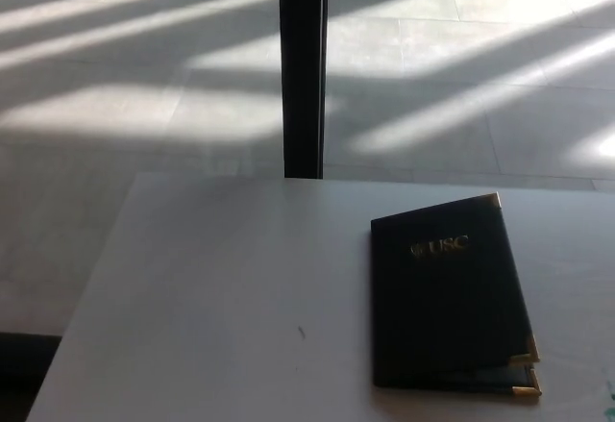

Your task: There is a diary kept infront of the robot and the robot uses its right hand to grab its cover and puses it to the left to open it.

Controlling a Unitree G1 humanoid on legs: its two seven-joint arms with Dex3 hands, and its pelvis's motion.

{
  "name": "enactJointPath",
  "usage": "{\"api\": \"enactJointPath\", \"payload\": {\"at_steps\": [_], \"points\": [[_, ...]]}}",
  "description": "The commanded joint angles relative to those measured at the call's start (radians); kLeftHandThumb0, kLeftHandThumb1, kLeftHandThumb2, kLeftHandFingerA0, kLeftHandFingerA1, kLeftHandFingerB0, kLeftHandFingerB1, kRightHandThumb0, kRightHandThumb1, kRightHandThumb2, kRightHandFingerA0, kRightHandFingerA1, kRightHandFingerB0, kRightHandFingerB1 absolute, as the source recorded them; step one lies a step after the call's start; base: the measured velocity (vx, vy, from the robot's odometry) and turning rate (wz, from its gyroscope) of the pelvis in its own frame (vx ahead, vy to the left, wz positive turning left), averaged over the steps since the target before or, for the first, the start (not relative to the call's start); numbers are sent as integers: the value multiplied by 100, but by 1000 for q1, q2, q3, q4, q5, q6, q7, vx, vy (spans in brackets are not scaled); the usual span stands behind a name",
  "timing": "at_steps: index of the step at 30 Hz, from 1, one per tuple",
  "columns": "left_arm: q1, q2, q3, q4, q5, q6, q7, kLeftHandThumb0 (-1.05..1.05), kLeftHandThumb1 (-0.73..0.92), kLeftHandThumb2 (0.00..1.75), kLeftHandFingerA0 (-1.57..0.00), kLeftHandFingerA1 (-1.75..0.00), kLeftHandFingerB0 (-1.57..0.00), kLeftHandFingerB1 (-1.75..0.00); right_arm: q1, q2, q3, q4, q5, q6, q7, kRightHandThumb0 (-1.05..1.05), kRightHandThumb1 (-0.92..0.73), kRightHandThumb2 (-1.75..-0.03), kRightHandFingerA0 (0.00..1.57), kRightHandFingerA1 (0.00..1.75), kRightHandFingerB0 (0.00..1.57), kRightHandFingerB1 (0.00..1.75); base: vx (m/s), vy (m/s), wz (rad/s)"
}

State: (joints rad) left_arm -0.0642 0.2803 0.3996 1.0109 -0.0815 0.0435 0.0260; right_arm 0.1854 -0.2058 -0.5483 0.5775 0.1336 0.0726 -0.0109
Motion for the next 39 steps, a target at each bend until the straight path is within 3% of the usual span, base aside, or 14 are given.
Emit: {"api": "enactJointPath", "payload": {"at_steps": [1, 2, 3, 7, 9, 13, 18, 22, 23, 26, 30, 33, 38, 39], "points": [[-133, 88, 335, 111, -311, 8, 147, -78, 92, 158, -75, -129, -39, -104, -54, 12, -423, -224, 514, 160, -142, -65, -92, -69, 45, 41, 32, 34, 0, 0, 0], [-135, 88, 340, 110, -307, 11, 150, -78, 92, 158, -86, -135, -51, -112, -56, 13, -428, -225, 509, 163, -140, -65, -92, -68, 45, 41, 32, 34, 0, 0, 0], [-142, 91, 349, 116, -306, 9, 145, -79, 92, 158, -78, -131, -50, -112, -67, 16, -431, -229, 505, 169, -143, -65, -92, -69, 44, 41, 31, 34, 0, 0, 0], [-147, 88, 368, 121, -288, 7, 141, -81, 92, 159, -80, -133, -41, -107, -75, 21, -474, -252, 517, 205, -159, -64, -92, -69, 47, 44, 33, 35, 0, 0, 0], [-151, 83, 371, 118, -277, 6, 135, -80, 92, 159, -65, -125, -34, -103, -98, -6, -531, -241, 562, 209, -165, -67, -91, -73, 49, 49, 25, 33, 0, 0, 0], [-160, 84, 386, 126, -267, 6, 139, -82, 92, 158, -69, -127, -37, -105, -138, -55, -603, -270, 609, 229, -174, -64, -92, -75, 35, 42, 22, 34, 0, 0, 0], [-157, 81, 398, 126, -257, 6, 140, -81, 92, 159, -69, -126, -30, -100, -271, -142, -673, -347, 652, 267, -280, -60, -92, -74, 39, 45, 25, 36, 0, 0, 0], [-156, 80, 405, 123, -254, 8, 128, -80, 92, 159, -63, -123, -39, -106, -390, -191, -687, -377, 703, 280, -292, -56, -92, -76, 38, 48, 25, 38, 0, 0, 0], [-158, 83, 408, 128, -255, 10, 126, -79, 92, 158, -57, -119, -32, -101, -415, -191, -675, -406, 689, 286, -314, -59, -92, -73, 43, 50, 29, 38, 0, 0, 0], [-156, 83, 409, 134, -247, 4, 132, -81, 92, 159, -62, -123, -41, -107, -478, -178, -647, -499, 719, 328, -350, -56, -92, -74, 40, 49, 30, 40, 0, 0, 0], [-150, 86, 415, 134, -243, 8, 125, -79, 92, 159, -56, -119, -24, -96, -531, -154, -572, -573, 698, 379, -343, -60, -92, -78, 36, 49, 24, 38, 0, 0, 0], [-152, 83, 422, 134, -247, 6, 141, -80, 92, 158, -58, -119, -36, -103, -555, -120, -504, -625, 671, 409, -331, -66, -92, -78, 36, 51, 24, 40, 0, 0, 0], [-149, 87, 422, 145, -250, 0, 126, -81, 92, 159, -55, -119, -33, -103, -577, -81, -417, -680, 653, 452, -327, -71, -92, -78, 36, 54, 26, 44, 0, 0, 0], [-148, 87, 426, 147, -253, -1, 134, -82, 92, 159, -68, -127, -38, -105, -576, -68, -394, -695, 646, 458, -329, -72, -92, -76, 39, 56, 28, 44, 0, 0, 0]]}}
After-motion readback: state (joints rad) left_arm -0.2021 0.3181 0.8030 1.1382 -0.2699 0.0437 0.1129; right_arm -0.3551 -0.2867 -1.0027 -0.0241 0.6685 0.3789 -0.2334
